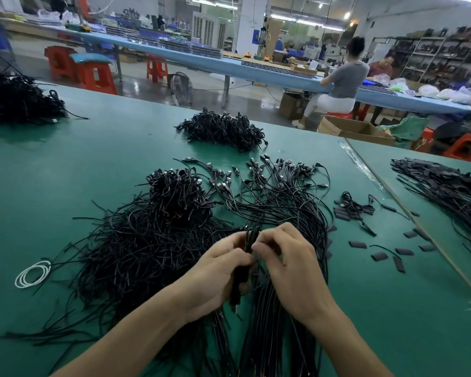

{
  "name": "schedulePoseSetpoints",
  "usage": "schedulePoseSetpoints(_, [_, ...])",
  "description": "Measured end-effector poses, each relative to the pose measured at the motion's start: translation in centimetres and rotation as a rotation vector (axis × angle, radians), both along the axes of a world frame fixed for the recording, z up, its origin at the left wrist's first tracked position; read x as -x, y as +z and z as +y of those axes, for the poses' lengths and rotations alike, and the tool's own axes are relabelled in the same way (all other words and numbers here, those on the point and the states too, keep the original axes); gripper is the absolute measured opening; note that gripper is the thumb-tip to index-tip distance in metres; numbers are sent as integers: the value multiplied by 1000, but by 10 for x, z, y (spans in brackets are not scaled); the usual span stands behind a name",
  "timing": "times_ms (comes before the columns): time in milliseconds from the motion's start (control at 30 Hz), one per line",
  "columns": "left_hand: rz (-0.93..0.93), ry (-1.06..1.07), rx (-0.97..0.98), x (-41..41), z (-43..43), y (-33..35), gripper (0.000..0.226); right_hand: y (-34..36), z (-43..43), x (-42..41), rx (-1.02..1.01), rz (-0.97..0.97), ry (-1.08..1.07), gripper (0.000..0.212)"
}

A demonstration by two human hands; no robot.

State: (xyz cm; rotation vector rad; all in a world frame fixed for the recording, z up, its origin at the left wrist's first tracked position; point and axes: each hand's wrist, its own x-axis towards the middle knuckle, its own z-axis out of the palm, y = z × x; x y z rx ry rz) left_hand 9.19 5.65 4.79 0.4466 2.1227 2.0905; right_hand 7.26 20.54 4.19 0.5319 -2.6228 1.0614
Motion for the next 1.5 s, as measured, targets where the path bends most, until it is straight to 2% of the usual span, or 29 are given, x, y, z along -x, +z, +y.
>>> schedulePoseSetpoints(100, [67, 170, -30, 2, 0, -1, 34, 2, -1, 1, 245, -59, -29, 23])
schedulePoseSetpoints(200, [167, 395, 86, 15, -8, -20, 24, -2, -6, 0, 412, -197, 12, 14])
schedulePoseSetpoints(267, [157, 427, 158, 20, -12, -28, 21, -5, -11, -2, 582, -311, 73, 14])
schedulePoseSetpoints(333, [111, 369, 82, 22, -15, -31, 16, -8, -16, -5, 737, -404, 151, 16])
schedulePoseSetpoints(400, [52, 324, -92, 22, -14, -31, 17, -12, -20, -8, 804, -474, 191, 17])
schedulePoseSetpoints(467, [-35, 283, -301, 22, -14, -27, 32, -19, -20, -8, 808, -545, 182, 18])
schedulePoseSetpoints(533, [-77, 217, -449, 23, -16, -22, 33, -22, -18, -7, 808, -595, 150, 20])
schedulePoseSetpoints(633, [-57, 149, -512, 19, -18, -18, 26, -23, -13, -4, 826, -590, 186, 16])
schedulePoseSetpoints(667, [-26, 140, -482, 18, -17, -19, 26, -21, -12, -3, 818, -577, 210, 15])
schedulePoseSetpoints(767, [106, 98, -331, 15, -15, -23, 17, -16, -7, 3, 786, -526, 219, 37])
schedulePoseSetpoints(833, [232, 178, -104, 16, -16, -27, 29, -13, -4, 6, 735, -463, 171, 20])
schedulePoseSetpoints(900, [327, 349, 163, 19, -17, -32, 38, -12, -2, 8, 702, -415, 130, 19])
schedulePoseSetpoints(967, [314, 424, 259, 18, -16, -36, 41, -11, -2, 7, 711, -391, 125, 23])
schedulePoseSetpoints(1033, [255, 413, 251, 18, -14, -40, 35, -7, -3, 5, 717, -369, 158, 23])
schedulePoseSetpoints(1133, [154, 383, 139, 18, -13, -42, 26, -4, -8, 1, 698, -375, 218, 18])
schedulePoseSetpoints(1300, [-88, 264, -315, 23, -14, -35, 11, -8, -14, -6, 664, -449, 229, 14])
schedulePoseSetpoints(1433, [-177, 211, -499, 21, -21, -27, 18, -16, -11, -6, 682, -528, 200, 16])
schedulePoseSetpoints(1500, [-130, 143, -487, 21, -22, -24, 13, -19, -12, -5, 704, -560, 193, 19])
